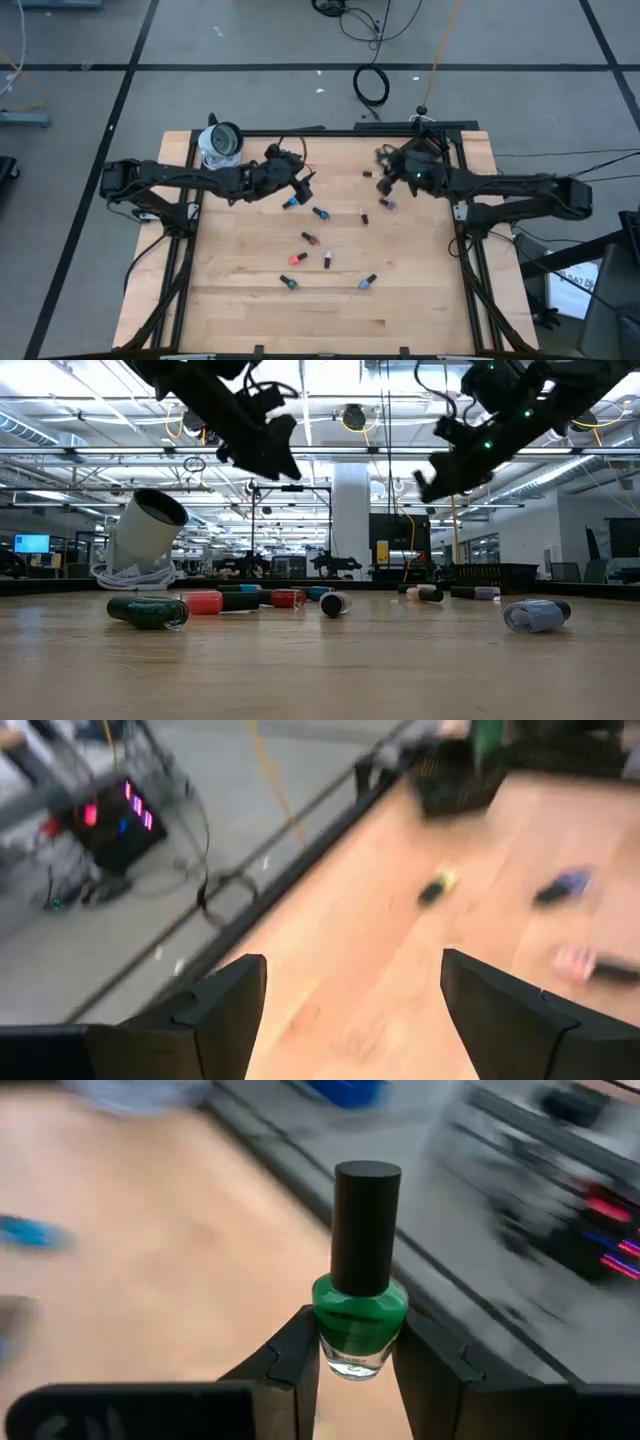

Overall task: Pick & Place Nail Polish
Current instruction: Put the green nail polish into the black bin

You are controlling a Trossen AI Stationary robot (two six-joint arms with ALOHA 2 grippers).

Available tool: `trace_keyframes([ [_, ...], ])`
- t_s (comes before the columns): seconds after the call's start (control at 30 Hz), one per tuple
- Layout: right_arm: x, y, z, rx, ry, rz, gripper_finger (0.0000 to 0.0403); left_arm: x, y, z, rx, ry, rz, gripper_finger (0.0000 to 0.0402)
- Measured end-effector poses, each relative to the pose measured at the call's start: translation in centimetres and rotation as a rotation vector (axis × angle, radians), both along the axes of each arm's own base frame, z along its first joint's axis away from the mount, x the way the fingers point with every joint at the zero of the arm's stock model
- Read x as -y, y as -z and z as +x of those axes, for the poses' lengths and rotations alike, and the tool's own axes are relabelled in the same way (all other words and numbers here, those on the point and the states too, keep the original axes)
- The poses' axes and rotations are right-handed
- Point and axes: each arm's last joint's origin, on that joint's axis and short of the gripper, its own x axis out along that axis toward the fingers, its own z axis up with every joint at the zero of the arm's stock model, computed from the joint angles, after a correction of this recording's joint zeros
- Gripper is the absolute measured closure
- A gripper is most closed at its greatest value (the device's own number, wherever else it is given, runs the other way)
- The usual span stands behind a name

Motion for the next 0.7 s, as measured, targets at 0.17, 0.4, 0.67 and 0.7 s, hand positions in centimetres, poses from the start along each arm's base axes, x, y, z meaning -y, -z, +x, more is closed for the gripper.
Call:
trace_keyframes([
  [0.17,2.2,0.6,-3.2,-0.064,0.252,0.093,0.0309,-1.1,0.7,-0.4,-0.016,-0.072,-0.058,0.0108],
  [0.4,4.7,3.9,-6.6,-0.060,0.391,0.253,0.0309,-2.0,0.9,-0.4,0.007,-0.118,-0.083,0.0108],
  [0.67,5.3,5.8,-8.4,-0.024,0.401,0.336,0.0309,-2.0,0.9,-0.4,0.008,-0.120,-0.089,0.0107],
  [0.7,5.4,5.8,-8.5,-0.025,0.405,0.336,0.0305,-2.0,0.9,-0.4,0.009,-0.120,-0.089,0.0107],
])
